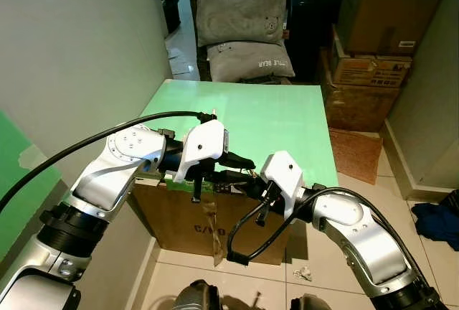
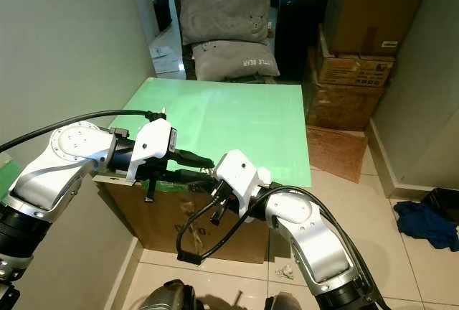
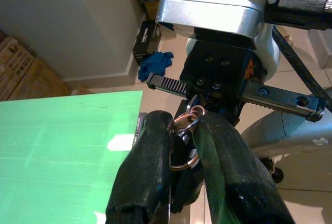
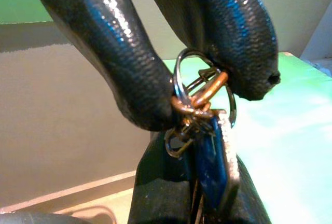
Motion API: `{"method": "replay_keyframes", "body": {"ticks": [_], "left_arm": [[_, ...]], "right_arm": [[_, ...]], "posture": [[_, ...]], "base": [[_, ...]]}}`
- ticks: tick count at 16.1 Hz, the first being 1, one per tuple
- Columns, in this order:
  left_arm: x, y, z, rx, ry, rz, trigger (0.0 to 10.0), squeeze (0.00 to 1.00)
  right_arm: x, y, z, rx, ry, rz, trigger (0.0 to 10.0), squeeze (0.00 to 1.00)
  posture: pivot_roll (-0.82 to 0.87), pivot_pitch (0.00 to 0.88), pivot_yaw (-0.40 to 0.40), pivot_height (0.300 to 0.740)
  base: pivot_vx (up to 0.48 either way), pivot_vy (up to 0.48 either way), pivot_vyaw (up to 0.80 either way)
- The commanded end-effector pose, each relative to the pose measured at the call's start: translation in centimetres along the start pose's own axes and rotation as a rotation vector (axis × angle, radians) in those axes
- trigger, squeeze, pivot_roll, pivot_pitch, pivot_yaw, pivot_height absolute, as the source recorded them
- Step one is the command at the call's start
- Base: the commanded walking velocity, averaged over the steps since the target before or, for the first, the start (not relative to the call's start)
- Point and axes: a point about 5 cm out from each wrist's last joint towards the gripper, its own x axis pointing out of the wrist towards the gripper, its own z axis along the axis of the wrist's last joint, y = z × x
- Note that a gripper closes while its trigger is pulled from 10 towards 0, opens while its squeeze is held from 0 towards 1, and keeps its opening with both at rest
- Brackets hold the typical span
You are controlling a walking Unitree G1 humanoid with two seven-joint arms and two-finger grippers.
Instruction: Hang keys on a hook
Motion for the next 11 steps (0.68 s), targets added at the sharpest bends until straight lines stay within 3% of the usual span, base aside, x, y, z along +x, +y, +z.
{"method": "replay_keyframes", "body": {"ticks": [1, 8, 9, 10, 11], "left_arm": [[-0.33, 0.35, 0.19, 0.017, 0.017, 0.017, 0.0, 0.00], [-0.17, 0.45, 0.24, 0.037, 0.037, 0.037, 0.0, 0.00], [-0.18, 0.58, 0.25, 0.042, 0.039, 0.049, 2.8, 0.00], [-0.22, 0.78, 0.27, 0.038, 0.037, 0.069, 7.8, 0.00], [-0.31, 1.12, 0.35, 0.048, 0.035, 0.107, 10.0, 0.80]], "right_arm": [[0.22, -0.02, 0.45, 0.007, -0.017, 0.014, 0.0, 0.00], [0.47, -0.24, 0.62, 0.016, -0.034, 0.006, 0.0, 0.00], [0.47, -0.23, 0.61, 0.018, -0.035, 0.005, 0.0, 0.00], [0.46, -0.21, 0.59, 0.019, -0.036, 0.005, 0.0, 0.00], [0.45, -0.20, 0.58, 0.021, -0.037, 0.004, 0.0, 0.00]], "posture": [[-0.09, 0.004, 0.097, 0.699], [-0.09, 0.004, 0.094, 0.699], [-0.09, 0.005, 0.094, 0.699], [-0.09, 0.005, 0.094, 0.699], [-0.09, 0.005, 0.094, 0.699]], "base": [[0.000, 0.000, 0.00], [0.000, 0.000, 0.00], [0.000, 0.000, 0.00], [0.000, 0.000, 0.00], [0.000, 0.000, 0.00]]}}
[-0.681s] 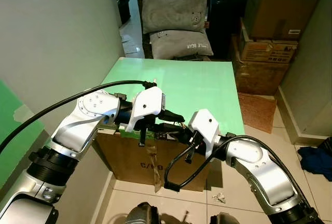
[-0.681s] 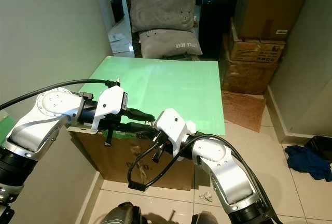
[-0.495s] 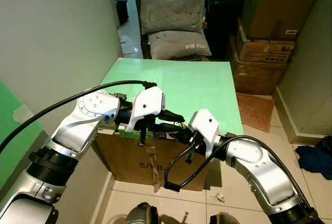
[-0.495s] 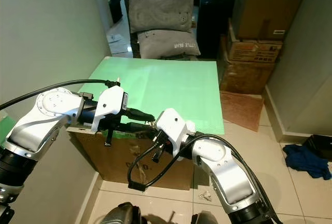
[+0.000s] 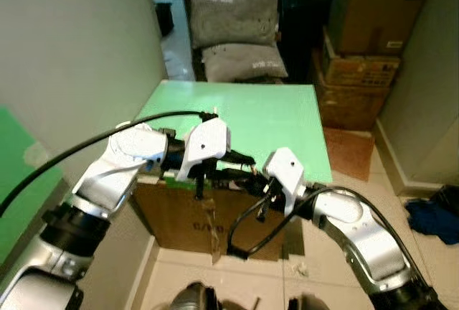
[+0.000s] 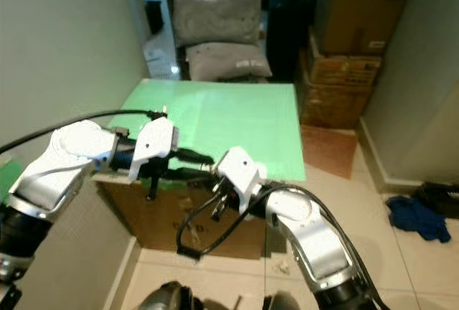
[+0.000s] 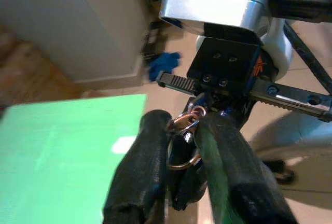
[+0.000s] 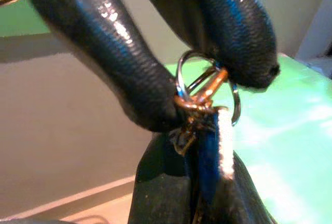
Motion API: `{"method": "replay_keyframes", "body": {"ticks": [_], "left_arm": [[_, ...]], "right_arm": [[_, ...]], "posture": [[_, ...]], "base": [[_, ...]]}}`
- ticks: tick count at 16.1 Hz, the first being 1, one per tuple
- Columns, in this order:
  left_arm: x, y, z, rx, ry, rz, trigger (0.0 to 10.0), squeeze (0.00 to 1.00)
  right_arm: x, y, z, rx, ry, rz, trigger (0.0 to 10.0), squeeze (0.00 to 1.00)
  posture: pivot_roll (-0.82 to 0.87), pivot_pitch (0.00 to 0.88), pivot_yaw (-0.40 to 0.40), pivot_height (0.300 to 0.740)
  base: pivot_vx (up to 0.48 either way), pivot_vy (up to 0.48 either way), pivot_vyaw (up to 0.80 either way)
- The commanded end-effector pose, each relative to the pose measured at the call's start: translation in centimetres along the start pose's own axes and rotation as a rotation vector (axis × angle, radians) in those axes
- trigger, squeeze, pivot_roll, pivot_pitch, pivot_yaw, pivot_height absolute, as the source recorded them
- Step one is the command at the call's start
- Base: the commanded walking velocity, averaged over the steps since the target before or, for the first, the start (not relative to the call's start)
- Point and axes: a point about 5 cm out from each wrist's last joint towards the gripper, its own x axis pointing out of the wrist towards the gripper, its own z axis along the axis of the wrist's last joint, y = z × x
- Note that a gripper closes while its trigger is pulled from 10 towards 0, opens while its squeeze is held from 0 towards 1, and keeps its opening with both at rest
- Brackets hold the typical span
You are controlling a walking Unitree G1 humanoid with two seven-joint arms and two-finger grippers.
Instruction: Hang keys on a hook
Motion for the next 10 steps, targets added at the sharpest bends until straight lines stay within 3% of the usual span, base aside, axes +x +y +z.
{"method": "replay_keyframes", "body": {"ticks": [1, 4, 6, 8, 10], "left_arm": [[-0.7, 1.0, 0.1, 0.009, 0.023, 0.078, 10.0, 1.00], [-0.7, 1.3, 0.1, 0.003, 0.021, 0.092, 10.0, 1.00], [-1.1, 2.3, 0.6, -0.011, -0.016, 0.172, 10.0, 1.00], [-2.0, 2.9, 0.9, -0.015, -0.021, 0.223, 10.0, 1.00], [-3.5, 2.4, 0.6, -0.045, -0.015, 0.221, 10.0, 1.00]], "right_arm": [[0.4, 0.4, 0.6, -0.007, -0.021, 0.025, 0.0, 0.00], [0.4, 0.3, 0.5, -0.001, -0.023, 0.018, 0.0, 0.00], [0.4, 0.2, 0.2, 0.062, -0.038, -0.016, 0.0, 0.00], [0.4, 0.3, -0.7, 0.125, -0.040, -0.058, 0.0, 0.00], [0.2, -0.3, -1.3, 0.171, -0.050, -0.183, 0.0, 0.00]], "posture": [[-0.09, 0.006, 0.093, 0.699], [-0.09, 0.006, 0.093, 0.699], [-0.09, 0.004, 0.091, 0.699], [-0.09, 0.001, 0.090, 0.699], [-0.08, 0.000, 0.088, 0.699]], "base": [[0.000, 0.000, 0.00], [0.000, 0.000, 0.00], [0.000, 0.000, 0.00], [0.000, 0.000, 0.00], [0.000, 0.000, 0.00]]}}
